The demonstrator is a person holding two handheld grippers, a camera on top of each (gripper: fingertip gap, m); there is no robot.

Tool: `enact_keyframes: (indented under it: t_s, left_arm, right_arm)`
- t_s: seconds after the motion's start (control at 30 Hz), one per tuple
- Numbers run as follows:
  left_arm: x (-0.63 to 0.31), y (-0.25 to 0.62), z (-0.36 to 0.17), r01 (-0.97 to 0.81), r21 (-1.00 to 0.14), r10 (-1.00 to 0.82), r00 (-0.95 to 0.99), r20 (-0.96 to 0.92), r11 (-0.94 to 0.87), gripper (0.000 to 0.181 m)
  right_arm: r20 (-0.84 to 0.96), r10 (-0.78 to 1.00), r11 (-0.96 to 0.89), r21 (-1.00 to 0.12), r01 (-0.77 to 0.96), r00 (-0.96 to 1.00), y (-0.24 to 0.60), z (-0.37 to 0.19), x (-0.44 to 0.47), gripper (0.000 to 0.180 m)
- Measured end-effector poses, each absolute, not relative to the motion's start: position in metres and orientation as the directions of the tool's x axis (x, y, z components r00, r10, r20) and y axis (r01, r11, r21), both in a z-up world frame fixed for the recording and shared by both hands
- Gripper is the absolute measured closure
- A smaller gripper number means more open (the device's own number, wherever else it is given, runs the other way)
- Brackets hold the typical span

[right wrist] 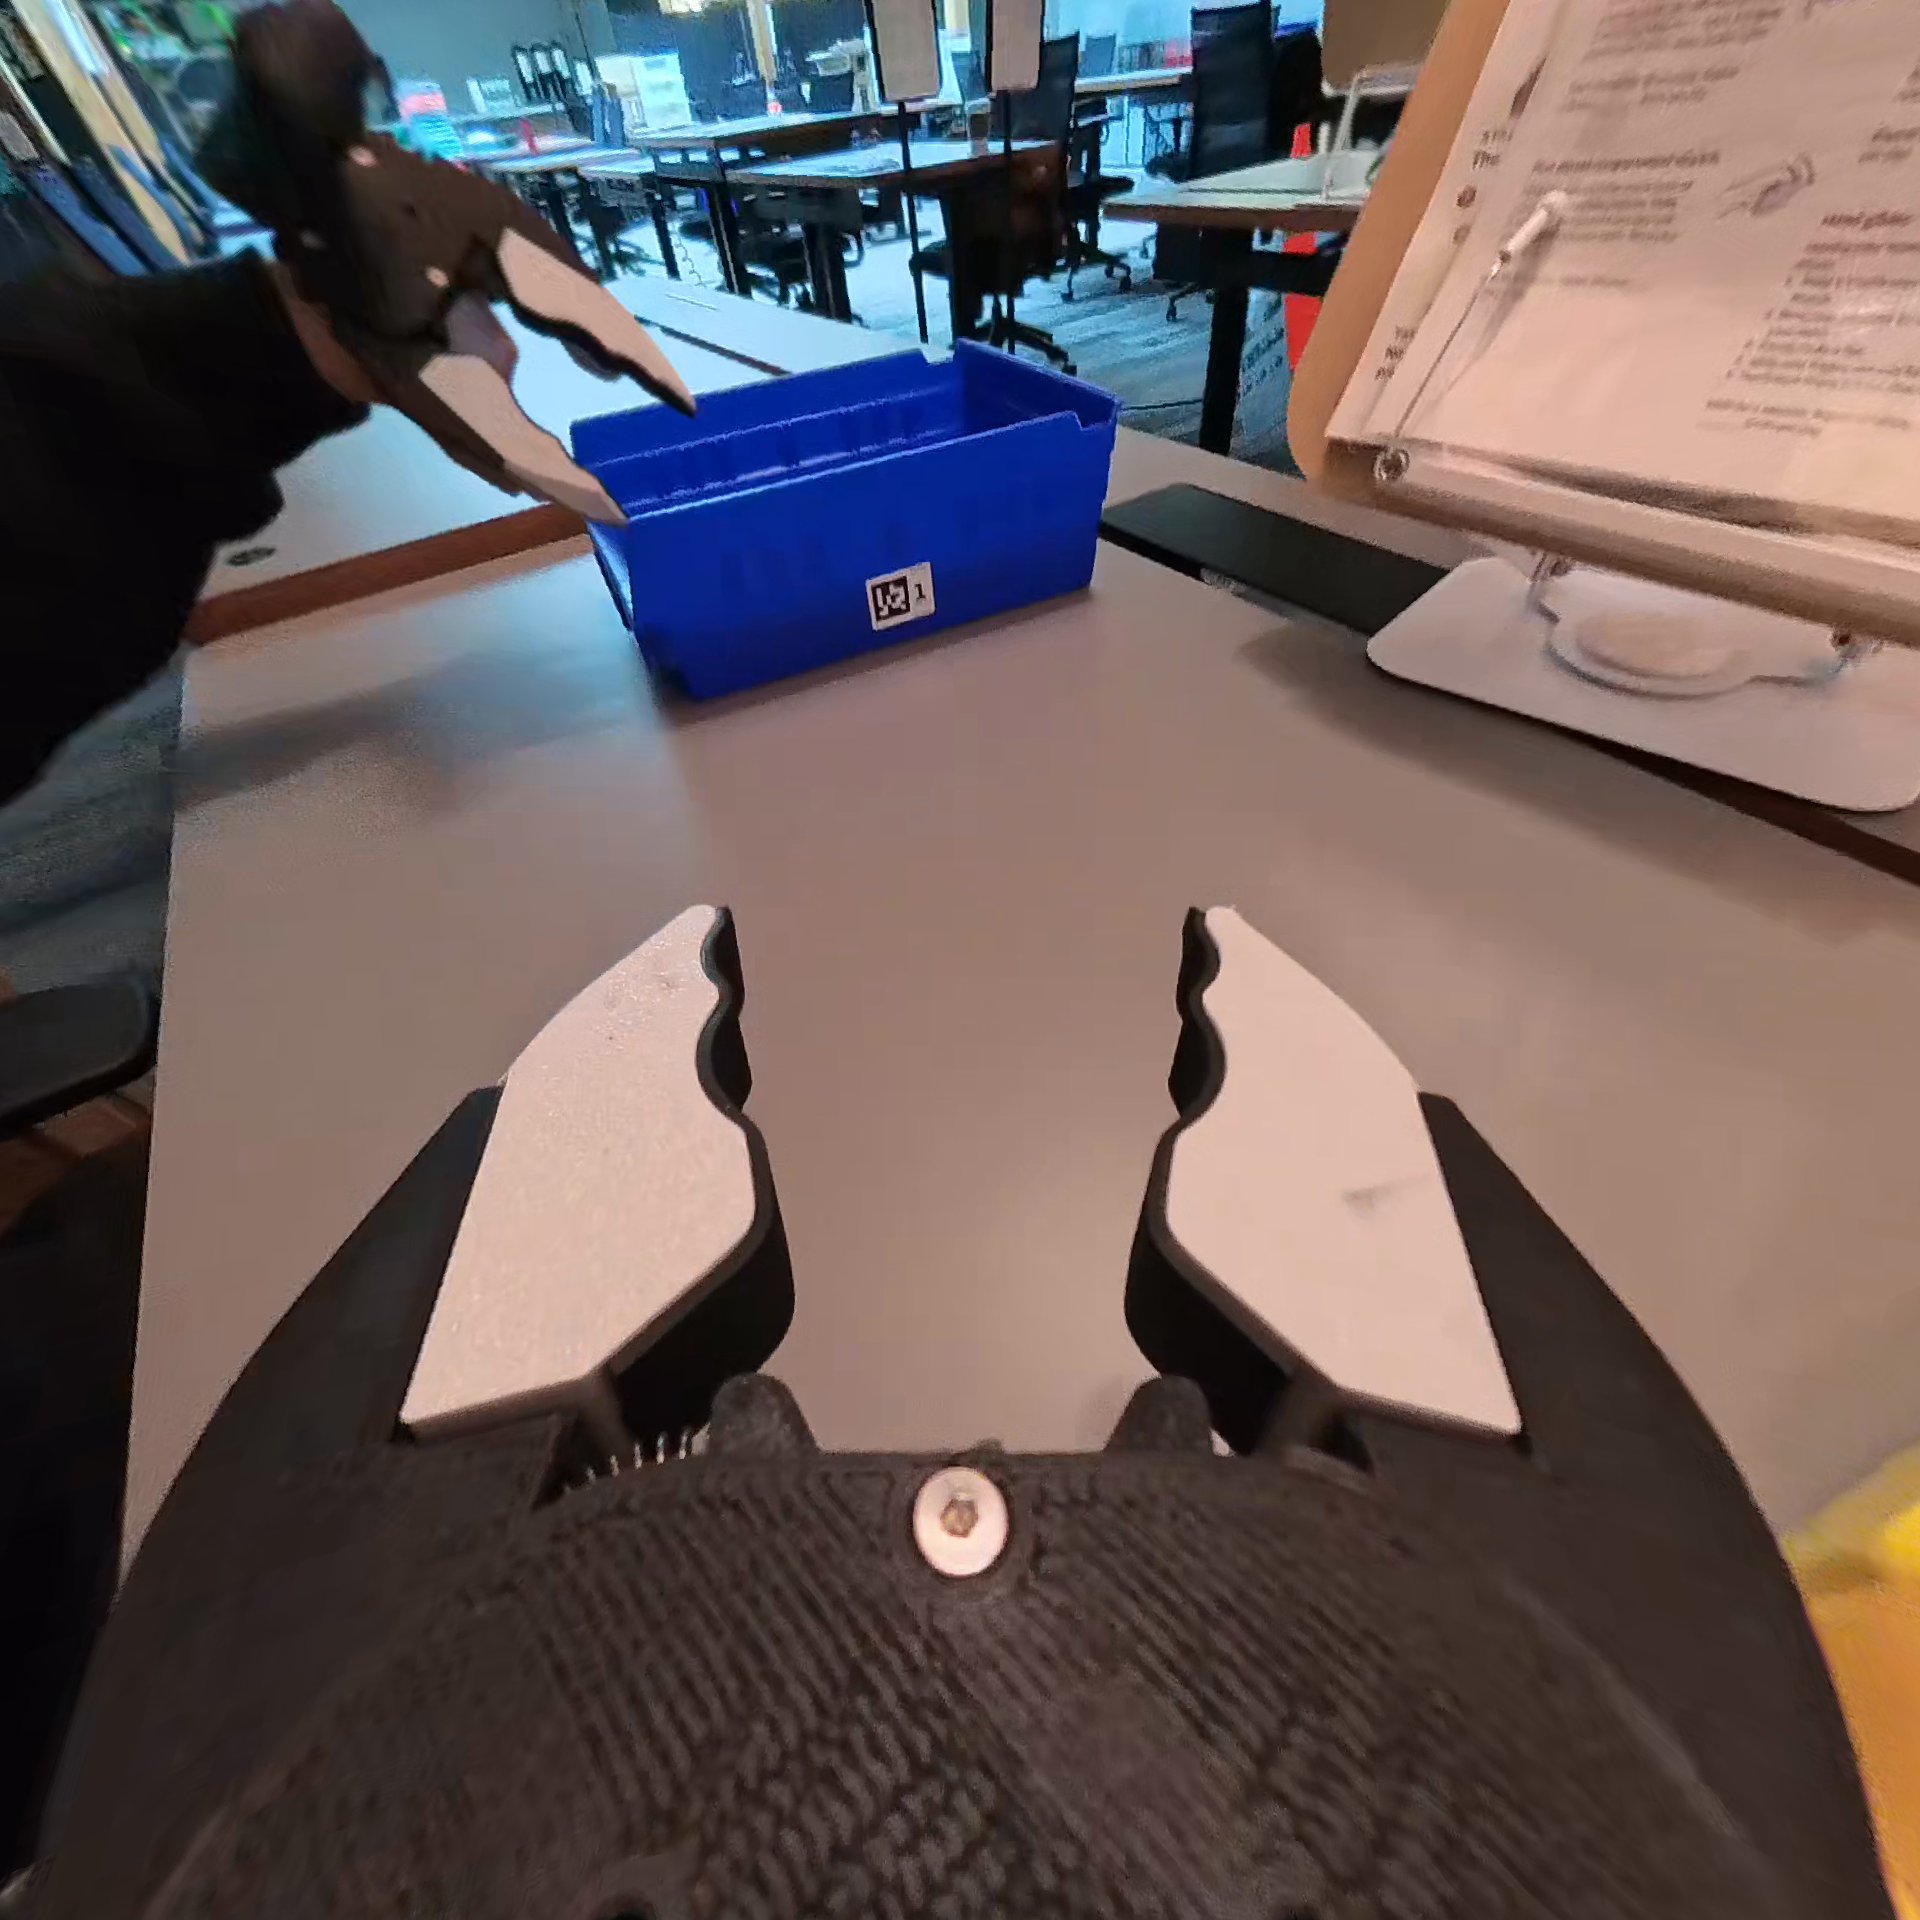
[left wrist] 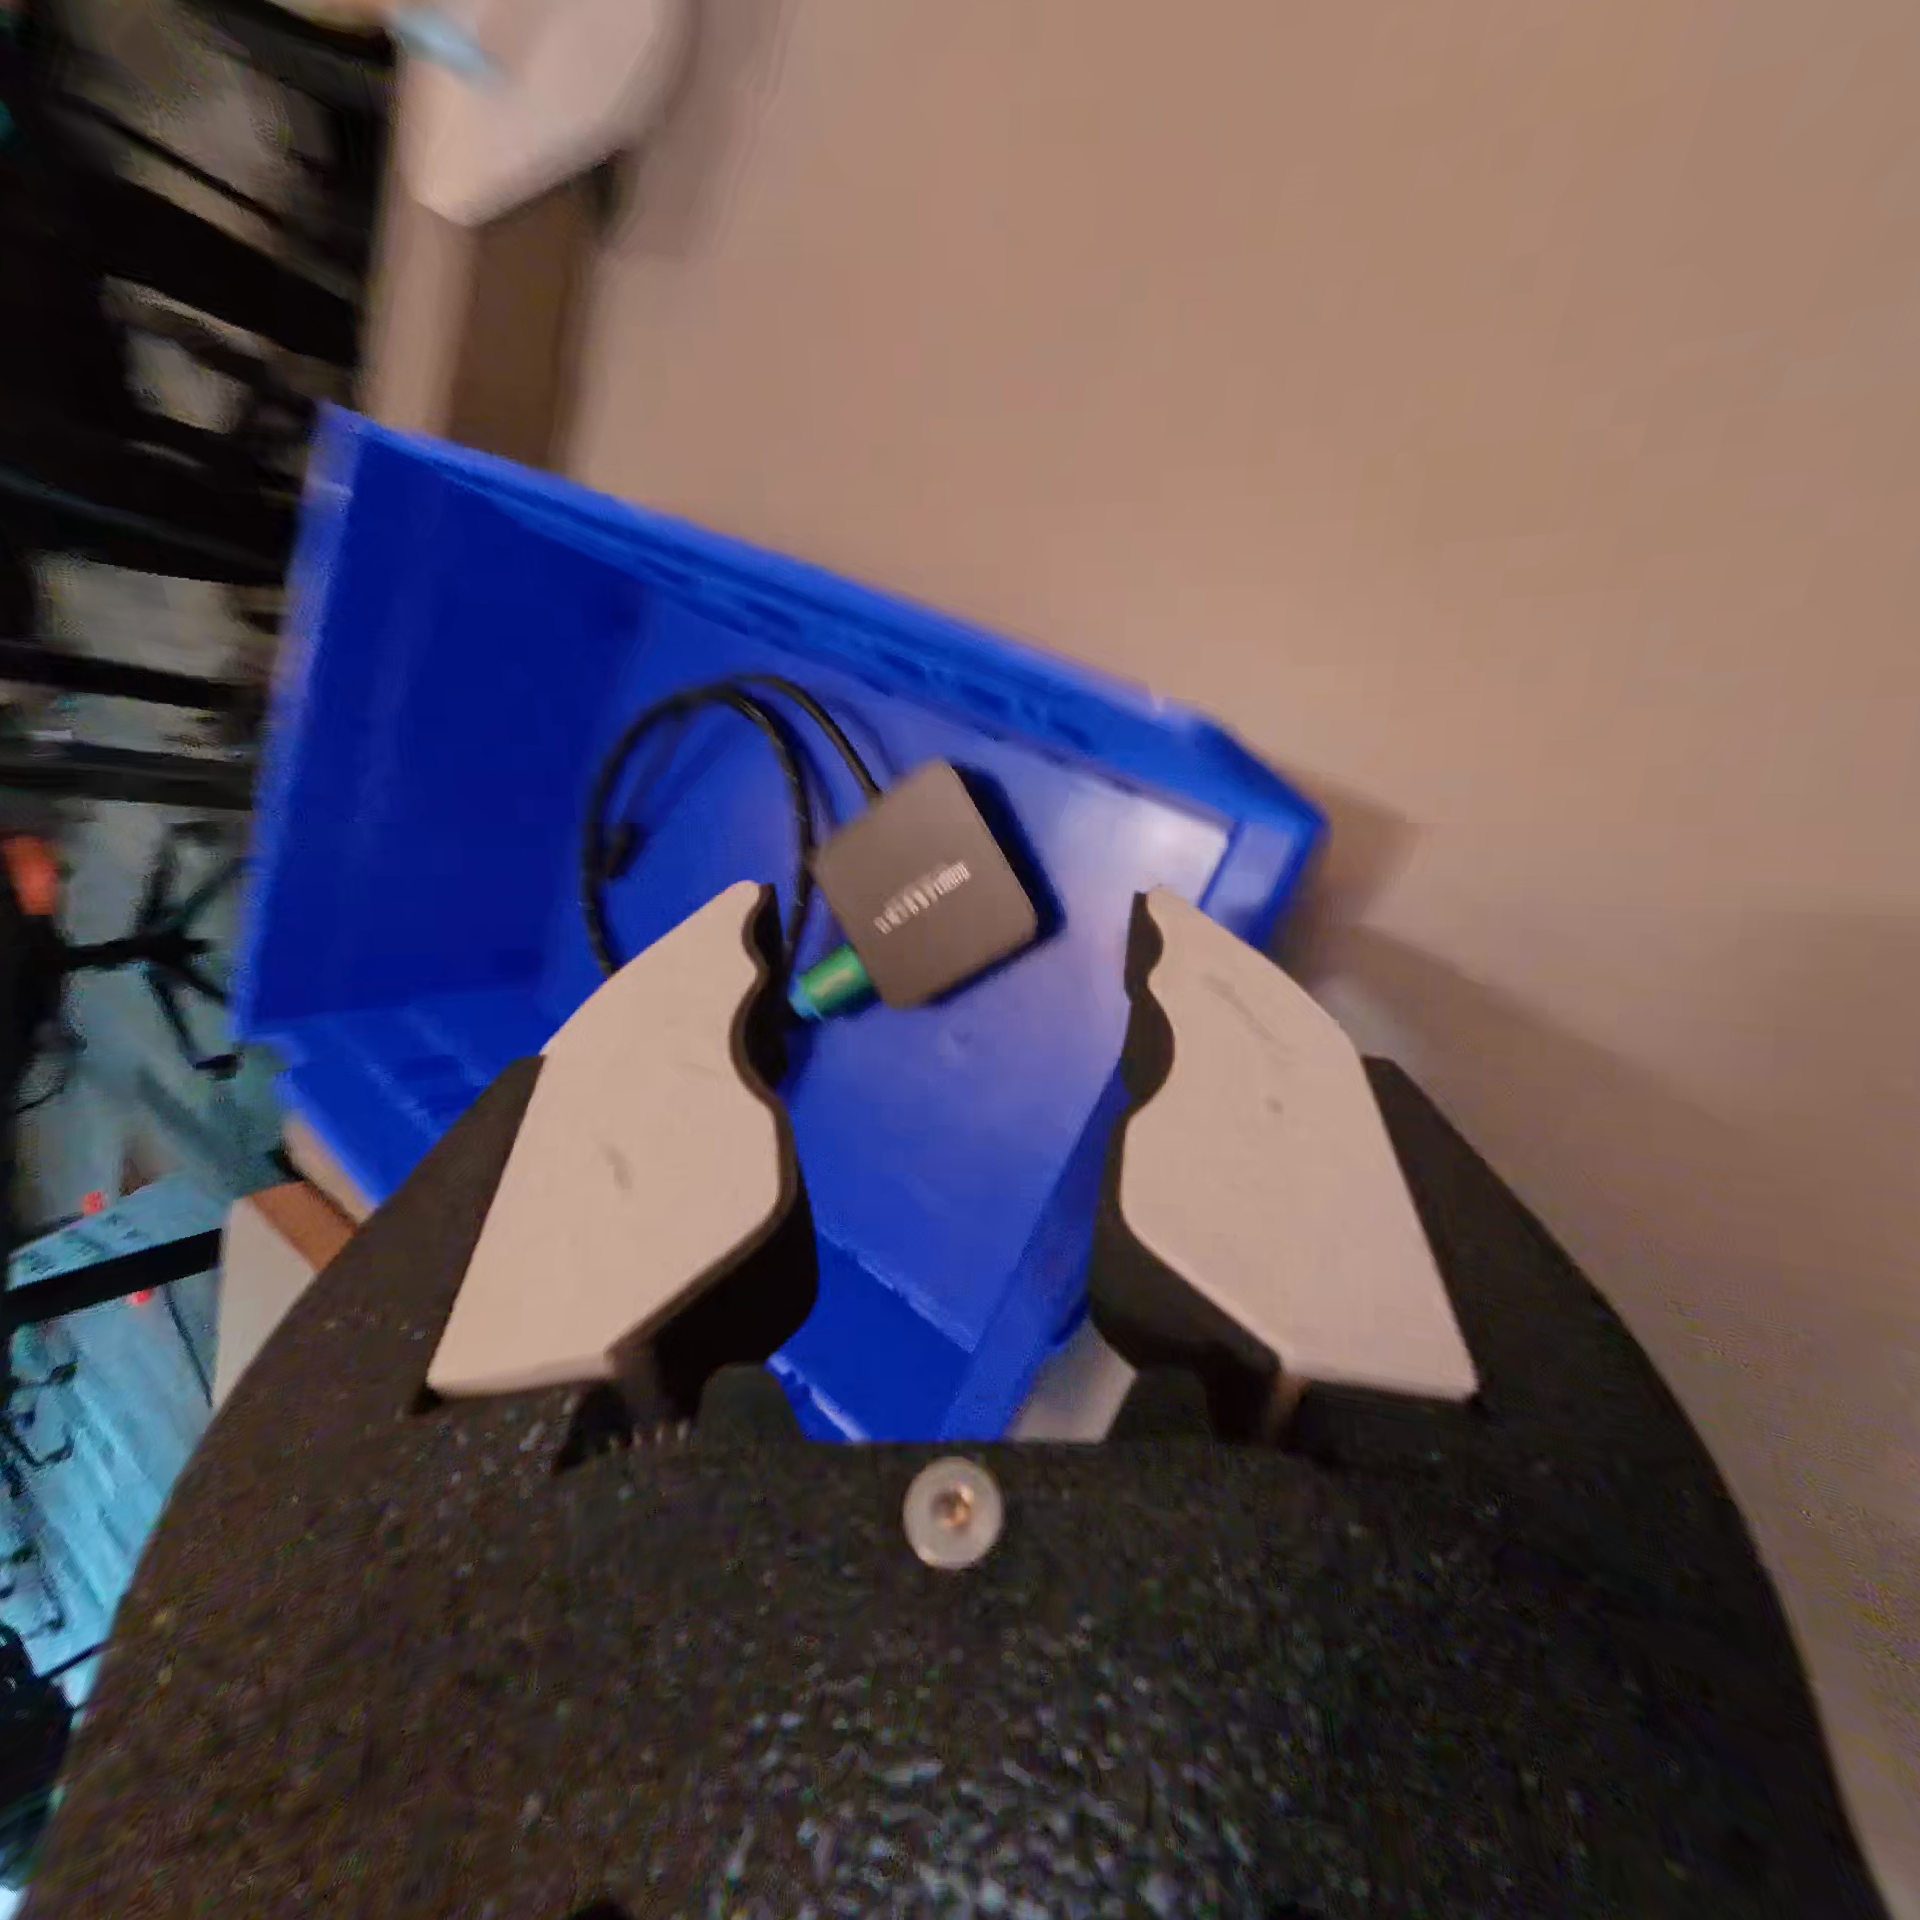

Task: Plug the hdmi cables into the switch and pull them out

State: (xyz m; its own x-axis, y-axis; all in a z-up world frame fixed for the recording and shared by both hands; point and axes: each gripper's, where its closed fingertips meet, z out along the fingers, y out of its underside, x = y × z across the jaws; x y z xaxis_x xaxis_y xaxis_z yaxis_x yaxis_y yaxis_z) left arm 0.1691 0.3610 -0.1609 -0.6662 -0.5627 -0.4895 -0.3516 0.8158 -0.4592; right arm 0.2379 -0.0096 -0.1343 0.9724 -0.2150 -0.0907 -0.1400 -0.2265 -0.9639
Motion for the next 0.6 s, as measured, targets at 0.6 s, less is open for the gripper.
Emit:
enact_keyframes:
  t_s: [0.6]
  left_arm:
    - [0.218,0.392,-0.264,-0.883,-0.284,-0.922,-0.387,-0.011,0.374,0.111]
  right_arm:
    - [-0.197,-0.244,-0.096,-0.969,-0.226,0.95,-0.031,-0.128,0.243,0.101]
